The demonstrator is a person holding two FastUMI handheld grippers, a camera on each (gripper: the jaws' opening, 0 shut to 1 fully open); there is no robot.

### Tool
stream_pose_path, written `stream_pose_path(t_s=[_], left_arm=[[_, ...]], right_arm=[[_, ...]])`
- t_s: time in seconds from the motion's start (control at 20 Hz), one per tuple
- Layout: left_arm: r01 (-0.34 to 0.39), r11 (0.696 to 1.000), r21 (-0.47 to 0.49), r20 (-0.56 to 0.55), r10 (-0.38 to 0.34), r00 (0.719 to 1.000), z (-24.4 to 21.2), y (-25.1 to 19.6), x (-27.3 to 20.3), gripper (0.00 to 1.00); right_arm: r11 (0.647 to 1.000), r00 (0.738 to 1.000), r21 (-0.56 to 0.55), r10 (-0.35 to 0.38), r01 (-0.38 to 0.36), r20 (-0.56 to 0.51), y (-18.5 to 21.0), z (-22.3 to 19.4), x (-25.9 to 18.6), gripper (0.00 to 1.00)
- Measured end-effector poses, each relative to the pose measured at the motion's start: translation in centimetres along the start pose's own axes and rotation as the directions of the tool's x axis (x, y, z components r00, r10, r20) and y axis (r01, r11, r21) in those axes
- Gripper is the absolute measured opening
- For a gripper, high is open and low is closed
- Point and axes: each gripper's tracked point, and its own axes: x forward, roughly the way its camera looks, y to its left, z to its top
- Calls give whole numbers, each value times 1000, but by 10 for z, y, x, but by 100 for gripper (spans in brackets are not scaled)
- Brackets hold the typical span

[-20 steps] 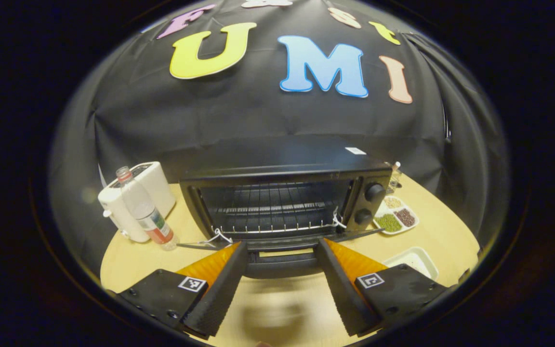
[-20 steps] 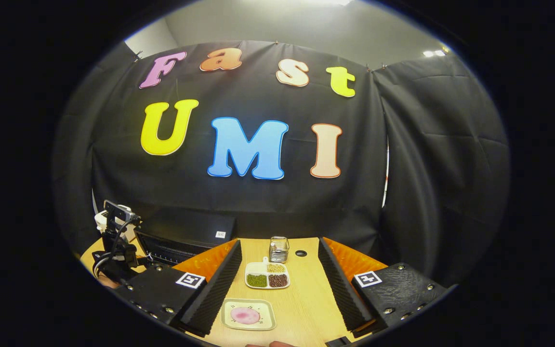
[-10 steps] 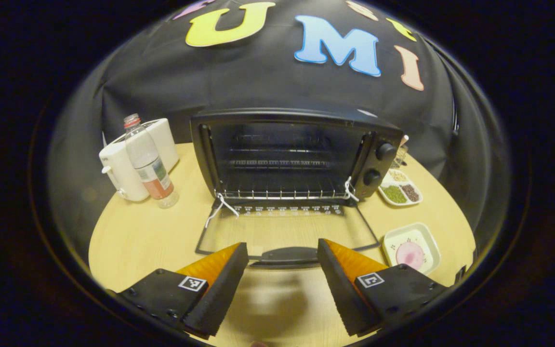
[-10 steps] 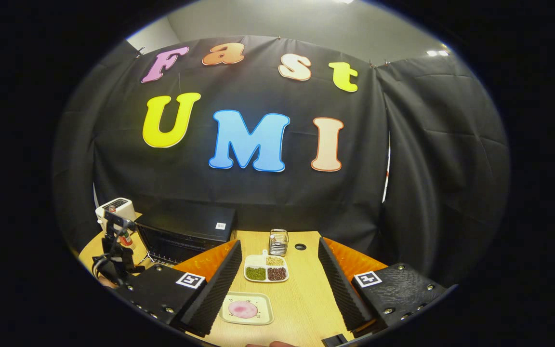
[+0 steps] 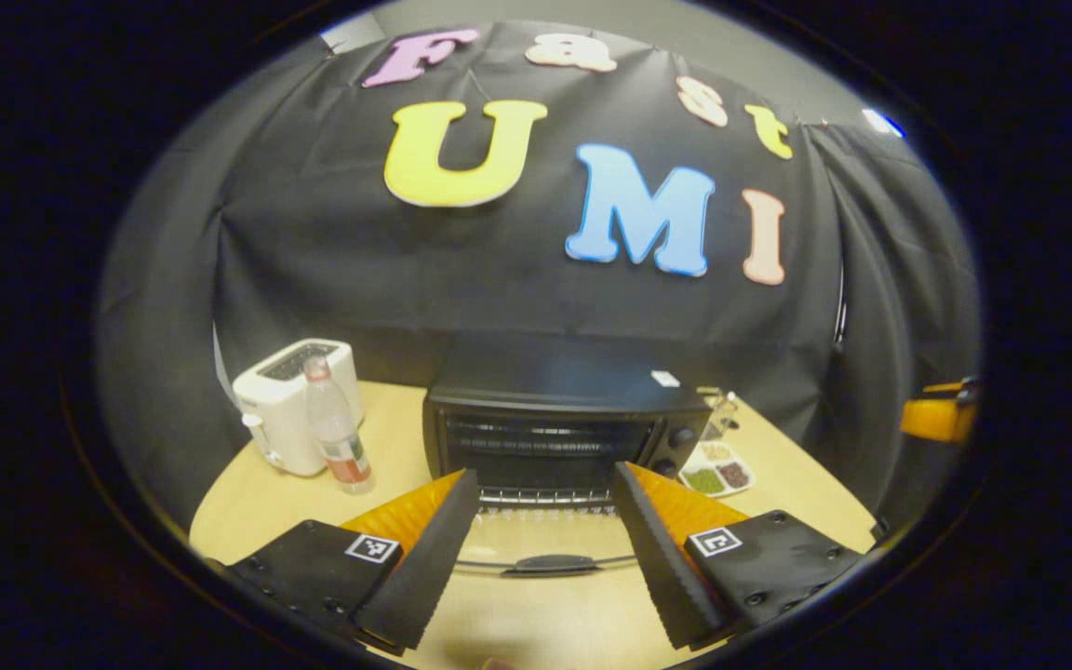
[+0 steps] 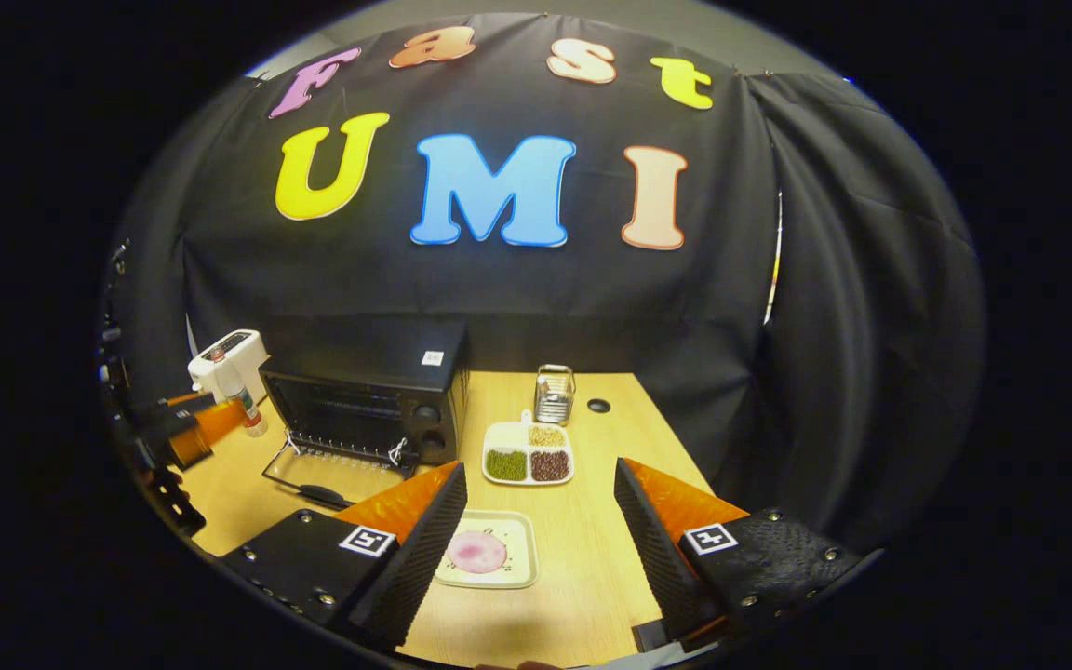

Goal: Open the electric oven with the left hand, put the food in, and close the electric oven.

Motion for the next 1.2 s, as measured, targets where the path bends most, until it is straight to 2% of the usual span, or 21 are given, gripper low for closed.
stream_pose_path(t_s=[0.05,0.15,0.2,0.3,0.35,0.5,0.7,0.75,0.95,1.0,1.05,1.1,1.15,1.2], left_arm=[[8,1000,-7,47,-8,999,17,-3,-8,92],[16,1000,-24,94,-14,996,42,-8,-26,100],[16,999,-33,114,-12,993,54,-10,-32,92],[0,999,-51,161,8,987,74,-10,-42,97],[-20,998,-58,177,29,984,81,-8,-48,100],[-78,995,-58,221,89,971,102,0,-65,100],[-151,988,-31,238,154,959,112,8,-86,100],[-174,985,-22,248,174,953,112,13,-90,100],[-234,971,-39,190,237,953,88,27,-97,100],[-247,968,-45,184,251,950,86,32,-99,100],[-262,964,-49,179,267,947,82,37,-100,100],[-280,958,-54,171,285,943,79,43,-102,100],[-292,955,-61,164,298,940,77,47,-106,97],[-297,952,-69,158,304,939,75,50,-106,97]], right_arm=[[1000,999,9,26,-26,-42,1,-8,9,97],[997,987,36,74,-69,-142,0,-29,28,97],[994,977,56,100,-91,-186,2,-38,38,97],[990,953,91,130,-109,-274,-4,-61,62,97],[987,934,114,145,-113,-326,-7,-73,74,97],[973,868,184,211,-141,-450,-8,-108,105,97],[973,783,172,226,-154,-580,-17,-148,135,98],[973,753,174,229,-154,-616,-15,-159,142,100],[973,654,191,230,-131,-720,-8,-195,163,100],[972,638,196,233,-129,-734,-6,-200,167,100],[973,623,194,229,-124,-748,-6,-204,169,94],[976,616,181,215,-118,-758,-7,-208,173,78],[975,609,184,221,-125,-762,-6,-206,175,86],[977,604,177,215,-123,-768,-4,-208,175,80]])
